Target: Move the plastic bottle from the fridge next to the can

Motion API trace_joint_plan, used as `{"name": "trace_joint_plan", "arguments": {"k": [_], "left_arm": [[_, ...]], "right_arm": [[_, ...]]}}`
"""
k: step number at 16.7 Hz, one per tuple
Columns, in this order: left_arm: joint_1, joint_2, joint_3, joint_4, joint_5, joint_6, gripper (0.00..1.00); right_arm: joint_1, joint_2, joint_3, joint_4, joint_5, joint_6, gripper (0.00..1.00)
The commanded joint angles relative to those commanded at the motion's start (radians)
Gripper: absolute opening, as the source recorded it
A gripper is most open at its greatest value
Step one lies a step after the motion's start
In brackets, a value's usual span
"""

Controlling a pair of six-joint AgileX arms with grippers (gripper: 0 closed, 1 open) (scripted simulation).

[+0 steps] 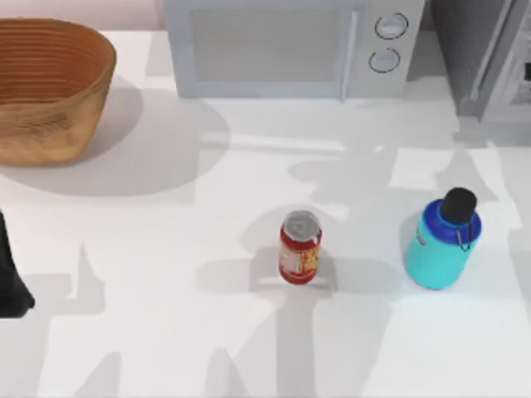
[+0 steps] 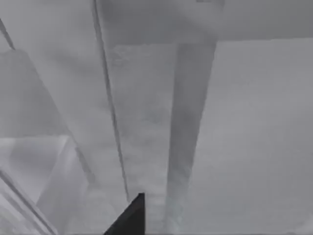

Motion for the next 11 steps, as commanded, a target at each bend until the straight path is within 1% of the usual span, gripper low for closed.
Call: {"name": "trace_joint_plan", "arguments": {"k": [7, 11], "left_arm": [[0.0, 0.0, 0.0, 0.0, 0.0, 0.0, 1.0], [0.0, 0.0, 0.0, 0.0, 0.0, 0.0, 1.0]], "right_arm": [[0.002, 0.244, 0.309, -0.065, 0.005, -0.001, 1.0], [0.002, 0.3, 0.381, -0.081, 0.008, -0.002, 1.0]]}}
